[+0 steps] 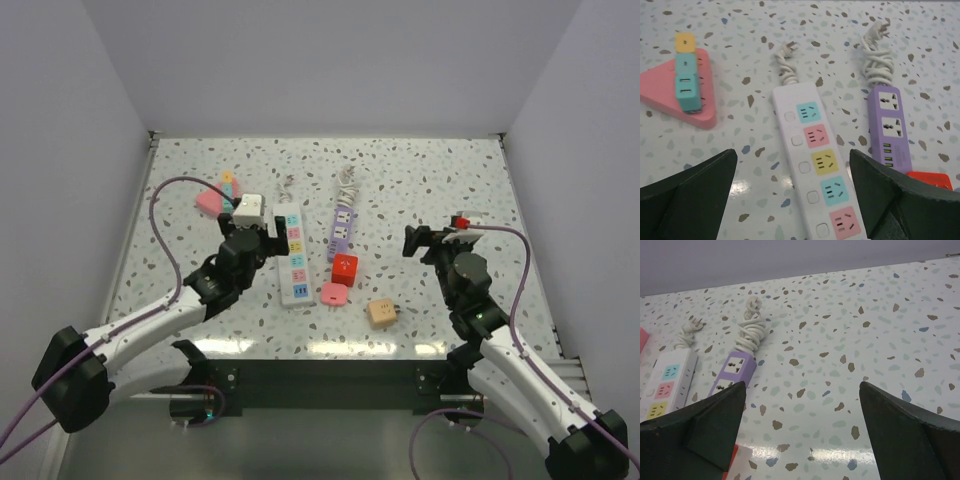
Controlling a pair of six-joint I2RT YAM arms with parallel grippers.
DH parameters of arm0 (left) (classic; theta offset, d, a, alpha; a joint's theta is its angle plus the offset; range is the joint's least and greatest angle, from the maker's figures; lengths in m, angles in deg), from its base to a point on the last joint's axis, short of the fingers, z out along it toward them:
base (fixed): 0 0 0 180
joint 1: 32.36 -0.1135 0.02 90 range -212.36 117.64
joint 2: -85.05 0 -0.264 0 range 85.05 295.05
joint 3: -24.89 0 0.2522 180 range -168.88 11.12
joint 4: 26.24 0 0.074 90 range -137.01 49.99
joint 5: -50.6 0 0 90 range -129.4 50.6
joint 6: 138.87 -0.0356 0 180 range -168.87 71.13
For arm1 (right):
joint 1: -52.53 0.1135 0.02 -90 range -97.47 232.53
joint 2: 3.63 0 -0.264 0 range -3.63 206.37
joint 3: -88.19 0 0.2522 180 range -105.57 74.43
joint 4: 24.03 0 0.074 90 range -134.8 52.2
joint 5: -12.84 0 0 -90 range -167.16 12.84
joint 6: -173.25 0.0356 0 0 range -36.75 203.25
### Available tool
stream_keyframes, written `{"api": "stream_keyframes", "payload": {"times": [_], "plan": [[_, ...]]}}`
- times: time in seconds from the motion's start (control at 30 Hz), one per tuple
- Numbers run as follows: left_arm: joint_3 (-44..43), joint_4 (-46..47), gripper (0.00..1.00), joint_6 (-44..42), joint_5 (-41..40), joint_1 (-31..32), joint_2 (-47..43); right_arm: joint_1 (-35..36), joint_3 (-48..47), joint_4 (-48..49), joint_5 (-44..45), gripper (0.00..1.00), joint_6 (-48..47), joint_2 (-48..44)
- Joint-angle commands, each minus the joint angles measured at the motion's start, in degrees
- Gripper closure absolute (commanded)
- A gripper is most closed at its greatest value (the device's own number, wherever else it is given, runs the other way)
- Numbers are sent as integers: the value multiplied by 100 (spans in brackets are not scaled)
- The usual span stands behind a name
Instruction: Insert the plug
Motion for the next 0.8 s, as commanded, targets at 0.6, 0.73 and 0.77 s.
{"api": "stream_keyframes", "payload": {"times": [0.6, 0.73, 0.77], "plan": [[-1359, 1137, 0, 420, 1603, 1617, 2973, 8, 98, -120, 289, 1, 225, 36], [-1543, 935, 0, 472, 1436, 1652, 3342, 8, 107, -146, 245, 1, 234, 10], [-1622, 908, 0, 481, 1418, 1652, 3413, 8, 107, -146, 236, 1, 234, 10]]}}
